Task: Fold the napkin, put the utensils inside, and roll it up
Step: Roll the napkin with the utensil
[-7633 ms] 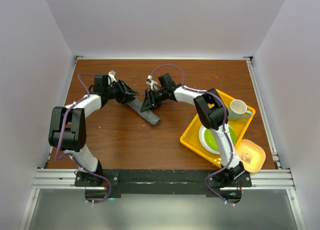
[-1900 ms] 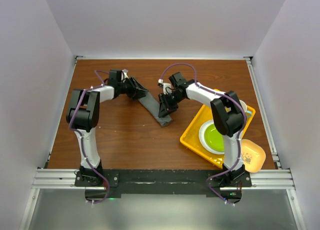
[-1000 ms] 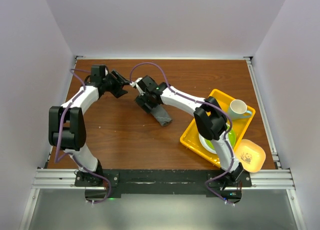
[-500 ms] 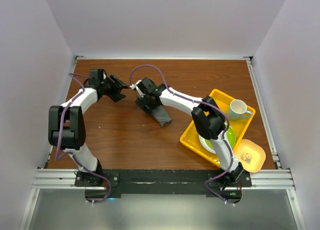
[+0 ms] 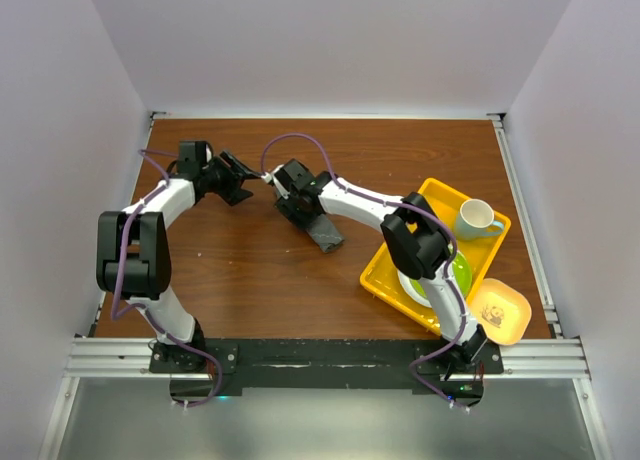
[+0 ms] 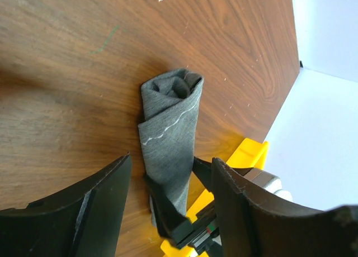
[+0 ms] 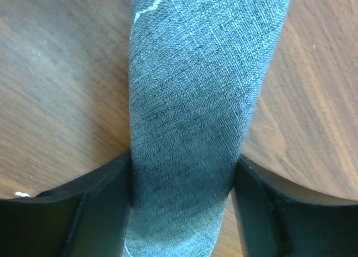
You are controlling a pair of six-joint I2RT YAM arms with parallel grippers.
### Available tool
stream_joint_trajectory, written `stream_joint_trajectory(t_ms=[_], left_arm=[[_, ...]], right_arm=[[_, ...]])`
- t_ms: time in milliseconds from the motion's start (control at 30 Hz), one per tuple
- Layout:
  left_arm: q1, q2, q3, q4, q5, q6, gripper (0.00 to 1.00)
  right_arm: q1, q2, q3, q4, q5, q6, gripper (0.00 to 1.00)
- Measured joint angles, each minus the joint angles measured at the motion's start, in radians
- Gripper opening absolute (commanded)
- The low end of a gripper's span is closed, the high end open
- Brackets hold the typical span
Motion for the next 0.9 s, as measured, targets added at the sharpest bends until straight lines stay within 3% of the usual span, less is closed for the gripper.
stream_joint_trajectory(t_ms=[233,400,533,700,900], left_arm=[[0.002,0.008,-0.024,0.01,0.03,0.006,0.64],[0.002,0.009,-0.031,0.026,0.057,0.009,0.64],[0.002,0.019,-0.032,0.062,0.104,0.011,0.64],[-0.007,0.036,-0.034,0.122,0.171,0.01,0.63],[-0.077,0.06,-0.072,0.281,0.224,-0.05,0.59]], right_arm=[[0.003,0.007,0.0,0.007,-0.017,0.028,0.33],[-0.008,0.008,0.009,0.005,-0.095,0.058,0.31],[-0.063,0.008,0.009,0.03,-0.331,0.142,0.31],[-0.181,0.008,-0.094,0.172,-0.734,0.317,0.3],[-0.286,0.017,-0.245,0.396,-1.019,0.524,0.31]])
